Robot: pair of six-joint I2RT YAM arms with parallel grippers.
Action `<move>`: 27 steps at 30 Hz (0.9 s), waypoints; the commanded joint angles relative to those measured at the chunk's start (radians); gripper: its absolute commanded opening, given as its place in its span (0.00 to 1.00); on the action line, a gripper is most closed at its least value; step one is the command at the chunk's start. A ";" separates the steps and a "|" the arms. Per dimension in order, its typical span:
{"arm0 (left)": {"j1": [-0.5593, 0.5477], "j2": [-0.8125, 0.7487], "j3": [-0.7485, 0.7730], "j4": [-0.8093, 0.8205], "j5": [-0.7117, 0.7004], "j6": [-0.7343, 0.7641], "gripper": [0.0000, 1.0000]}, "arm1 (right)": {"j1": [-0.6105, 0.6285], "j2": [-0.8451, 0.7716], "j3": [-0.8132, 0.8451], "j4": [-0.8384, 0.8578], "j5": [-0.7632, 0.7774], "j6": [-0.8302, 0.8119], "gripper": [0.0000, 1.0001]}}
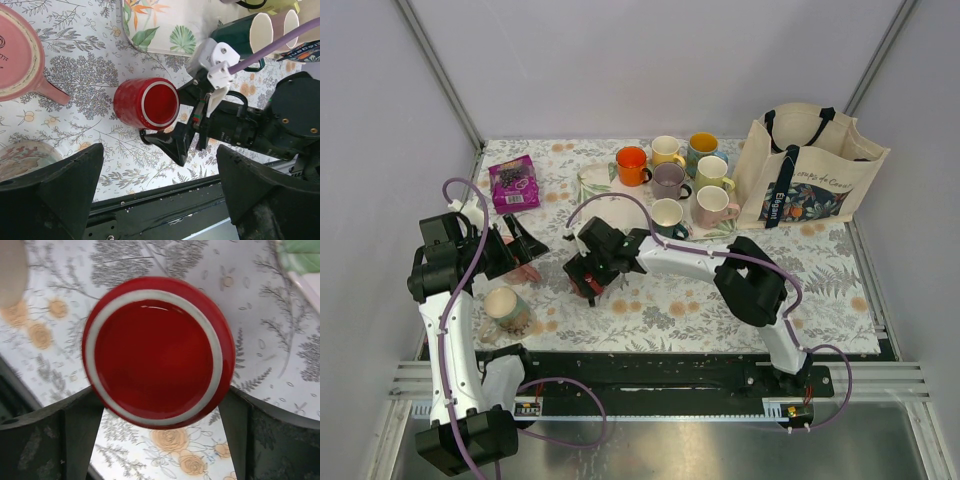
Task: Turn the mug right side up
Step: Turn over the cup at the center of the board.
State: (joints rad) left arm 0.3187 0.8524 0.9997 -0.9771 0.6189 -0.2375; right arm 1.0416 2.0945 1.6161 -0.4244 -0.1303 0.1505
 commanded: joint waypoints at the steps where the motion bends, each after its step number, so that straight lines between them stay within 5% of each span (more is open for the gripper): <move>1: 0.006 -0.013 0.022 0.038 0.024 -0.017 0.97 | 0.011 0.009 0.039 -0.026 0.191 0.003 1.00; 6: 0.006 -0.018 0.019 0.037 0.015 -0.005 0.97 | -0.008 -0.030 -0.005 -0.037 0.218 -0.095 0.98; 13: 0.008 -0.013 0.010 0.041 0.018 -0.003 0.97 | -0.014 -0.021 0.008 -0.033 -0.023 -0.301 0.73; 23: 0.006 -0.021 0.019 0.041 0.013 0.007 0.96 | -0.014 0.016 0.016 -0.037 0.026 -0.224 0.46; 27: 0.008 -0.026 0.027 0.040 0.008 0.026 0.96 | -0.014 0.018 -0.018 -0.034 0.046 -0.235 0.44</move>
State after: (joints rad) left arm 0.3206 0.8497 0.9997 -0.9749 0.6182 -0.2325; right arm 1.0317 2.1098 1.6104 -0.4683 -0.1143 -0.0849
